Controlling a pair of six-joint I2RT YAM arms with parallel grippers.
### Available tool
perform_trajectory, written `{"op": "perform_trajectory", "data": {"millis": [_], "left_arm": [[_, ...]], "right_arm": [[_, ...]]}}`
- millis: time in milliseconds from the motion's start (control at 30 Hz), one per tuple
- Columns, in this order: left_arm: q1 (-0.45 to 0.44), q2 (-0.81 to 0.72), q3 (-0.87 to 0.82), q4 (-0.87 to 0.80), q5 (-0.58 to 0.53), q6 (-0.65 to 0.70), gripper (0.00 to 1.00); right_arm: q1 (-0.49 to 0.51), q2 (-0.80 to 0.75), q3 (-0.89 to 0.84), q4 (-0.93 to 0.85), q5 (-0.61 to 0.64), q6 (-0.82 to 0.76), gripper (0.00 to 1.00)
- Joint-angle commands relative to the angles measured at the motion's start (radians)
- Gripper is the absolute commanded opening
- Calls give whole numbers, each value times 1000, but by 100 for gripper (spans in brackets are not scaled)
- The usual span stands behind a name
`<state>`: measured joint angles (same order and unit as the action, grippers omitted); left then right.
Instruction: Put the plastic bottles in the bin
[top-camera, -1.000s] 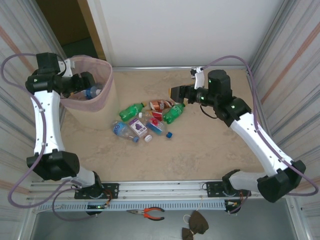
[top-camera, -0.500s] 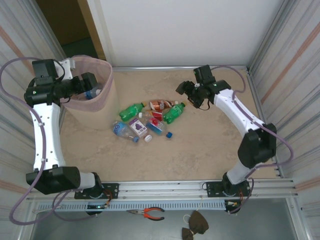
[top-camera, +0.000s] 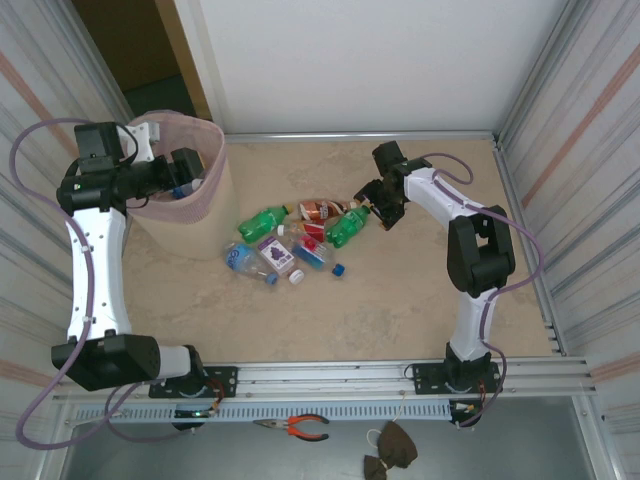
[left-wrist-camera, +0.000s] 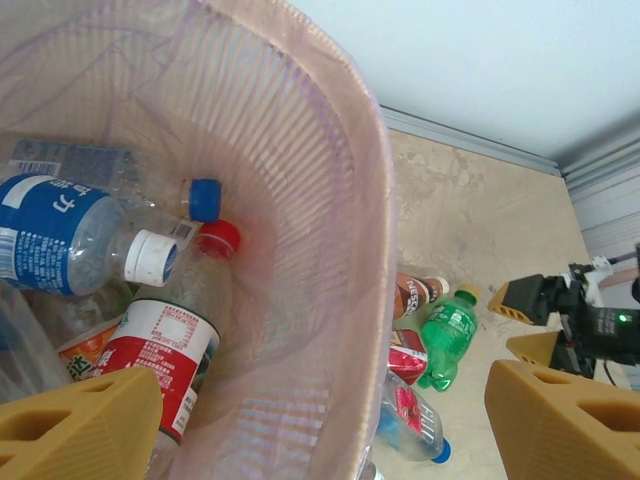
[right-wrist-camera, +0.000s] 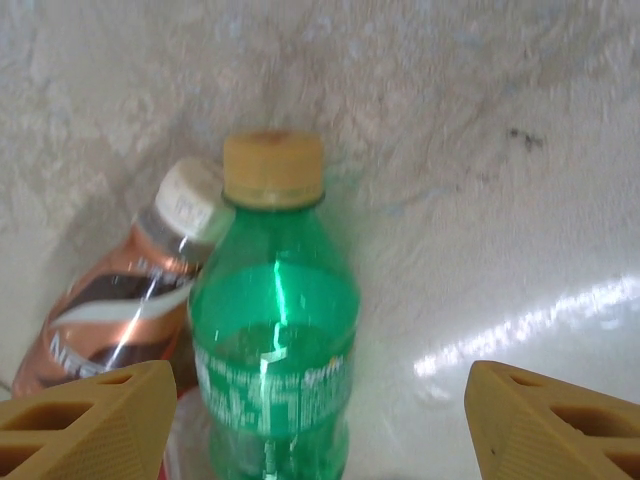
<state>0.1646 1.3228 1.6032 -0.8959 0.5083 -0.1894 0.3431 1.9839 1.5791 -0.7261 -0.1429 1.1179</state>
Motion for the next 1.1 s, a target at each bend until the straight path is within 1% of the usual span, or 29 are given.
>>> {"op": "perform_trajectory", "data": {"millis": [0, 167, 333, 533, 567, 633, 733, 800, 967, 1067], "left_arm": [[-12, -23, -4, 23, 24, -13, 85], [-25, -23, -4, 28, 24, -18, 85], [-34, -22, -2, 28, 22, -26, 85], [-42, -22, 2, 30, 24, -30, 85], [-42, -22, 2, 31, 23, -31, 85], [-44, -22, 1, 30, 26, -32, 85], [-45, -22, 1, 32, 26, -35, 85], [-46, -22, 1, 32, 27, -36, 85], [-48, -20, 2, 34, 40, -38, 84], [-49, -29, -7, 48, 46, -40, 84]], "right_arm": [[-19, 48, 47, 45, -4, 7, 75], [-37, 127, 93, 63, -25, 14, 74], [-47, 177, 107, 143, -72, 21, 68], [-59, 217, 117, 168, -92, 43, 61], [-59, 223, 117, 172, -97, 74, 59], [-61, 232, 117, 174, -102, 84, 57], [-62, 231, 105, 177, -104, 92, 52], [-65, 223, 90, 182, -101, 102, 52], [-71, 188, 51, 202, -95, 105, 43], [-75, 163, 24, 212, -89, 104, 40]]}}
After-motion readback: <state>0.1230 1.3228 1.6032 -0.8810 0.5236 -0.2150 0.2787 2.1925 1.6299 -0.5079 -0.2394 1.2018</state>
